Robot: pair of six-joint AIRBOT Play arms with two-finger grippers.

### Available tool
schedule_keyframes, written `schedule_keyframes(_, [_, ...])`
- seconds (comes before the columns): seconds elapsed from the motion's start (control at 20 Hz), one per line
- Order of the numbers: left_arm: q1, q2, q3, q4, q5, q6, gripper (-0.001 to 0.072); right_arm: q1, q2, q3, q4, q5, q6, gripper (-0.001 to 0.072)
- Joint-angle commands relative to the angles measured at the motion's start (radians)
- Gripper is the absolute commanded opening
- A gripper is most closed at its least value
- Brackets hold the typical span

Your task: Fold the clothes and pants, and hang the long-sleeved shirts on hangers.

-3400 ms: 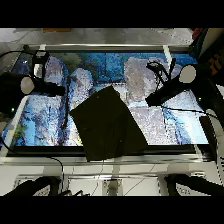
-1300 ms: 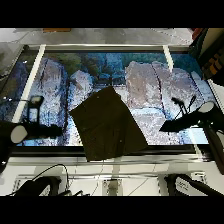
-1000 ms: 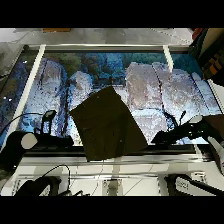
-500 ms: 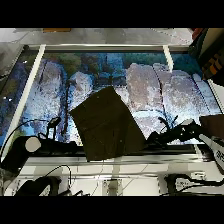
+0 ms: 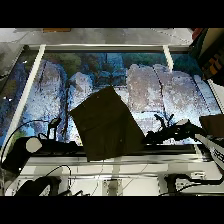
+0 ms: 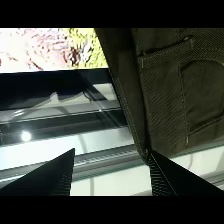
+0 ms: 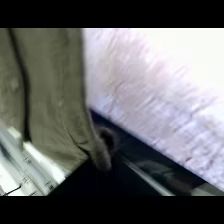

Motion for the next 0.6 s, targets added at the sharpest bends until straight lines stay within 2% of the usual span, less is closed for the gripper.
schedule_keyframes(0.0, [-0.001, 0.001, -0.039, -0.082, 0.059, 0.008, 0.0496, 0.002, 0.0, 0.0, 0.081, 0.021, -0.056, 0.002])
schedule_keyframes(0.1, [-0.001, 0.001, -0.087, -0.146, 0.071, 0.045, 0.0496, 0.002, 0.0, 0.0, 0.083, 0.021, -0.056, 0.002])
schedule_keyframes(0.3, [-0.001, 0.001, -0.166, -0.273, 0.103, 0.175, 0.05, 0.002, 0.0, 0.0, 0.083, 0.021, -0.055, 0.002])
schedule_keyframes(0.4, [-0.001, 0.001, -0.189, -0.292, 0.148, 0.188, 0.0511, 0.002, 0.0, 0.0, 0.084, 0.022, -0.055, 0.002])
schedule_keyframes(0.45, [-0.001, 0.001, -0.194, -0.298, 0.167, 0.188, 0.0545, 0.002, 0.0, 0.0, 0.084, 0.024, -0.055, 0.002])
schedule_keyframes(0.55, [-0.001, 0.001, -0.196, -0.301, 0.184, 0.188, 0.0544, 0.002, 0.0, 0.0, 0.084, 0.028, -0.055, 0.002])
